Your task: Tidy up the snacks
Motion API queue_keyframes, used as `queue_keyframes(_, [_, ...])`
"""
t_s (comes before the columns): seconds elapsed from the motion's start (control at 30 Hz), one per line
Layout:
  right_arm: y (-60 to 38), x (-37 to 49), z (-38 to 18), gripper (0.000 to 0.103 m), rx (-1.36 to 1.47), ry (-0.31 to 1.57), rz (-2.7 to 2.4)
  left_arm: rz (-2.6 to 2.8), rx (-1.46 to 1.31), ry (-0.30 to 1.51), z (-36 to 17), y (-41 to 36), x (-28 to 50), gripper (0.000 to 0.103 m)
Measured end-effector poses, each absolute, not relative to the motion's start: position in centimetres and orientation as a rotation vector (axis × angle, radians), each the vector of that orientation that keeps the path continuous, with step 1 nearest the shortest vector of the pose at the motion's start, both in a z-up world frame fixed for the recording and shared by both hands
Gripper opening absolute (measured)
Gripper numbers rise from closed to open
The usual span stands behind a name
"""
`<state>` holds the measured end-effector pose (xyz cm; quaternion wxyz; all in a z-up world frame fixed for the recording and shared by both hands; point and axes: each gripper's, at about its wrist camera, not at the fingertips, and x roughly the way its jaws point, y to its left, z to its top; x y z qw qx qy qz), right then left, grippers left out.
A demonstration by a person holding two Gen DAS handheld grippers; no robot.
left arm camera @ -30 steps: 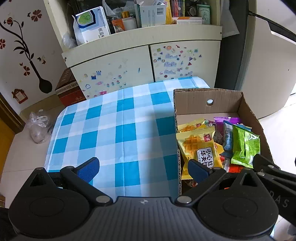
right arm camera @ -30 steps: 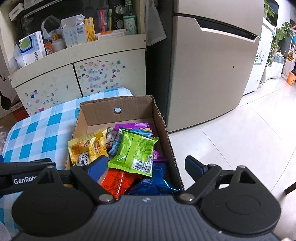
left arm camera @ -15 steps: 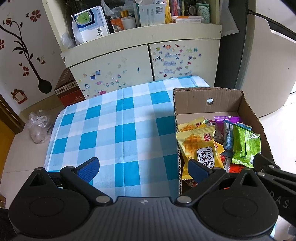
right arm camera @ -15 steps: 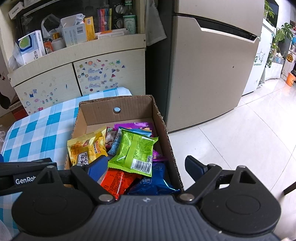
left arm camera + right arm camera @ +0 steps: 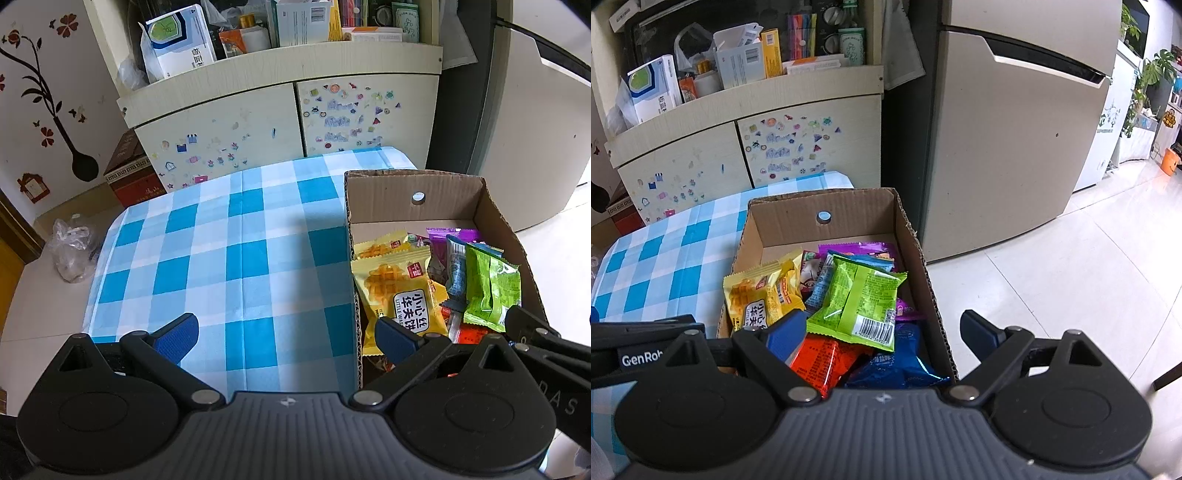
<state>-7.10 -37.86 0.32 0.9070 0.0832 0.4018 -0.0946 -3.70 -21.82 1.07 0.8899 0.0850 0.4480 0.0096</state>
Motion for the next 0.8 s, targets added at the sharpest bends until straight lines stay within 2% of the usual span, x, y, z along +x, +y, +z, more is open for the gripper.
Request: queue_keyframes(0.8, [-36.1,-6.7,0.3,0.09,0.144,0.825,-0.151,0.021,0.128,0.934,1.1,-19.1,-3.8,0.103])
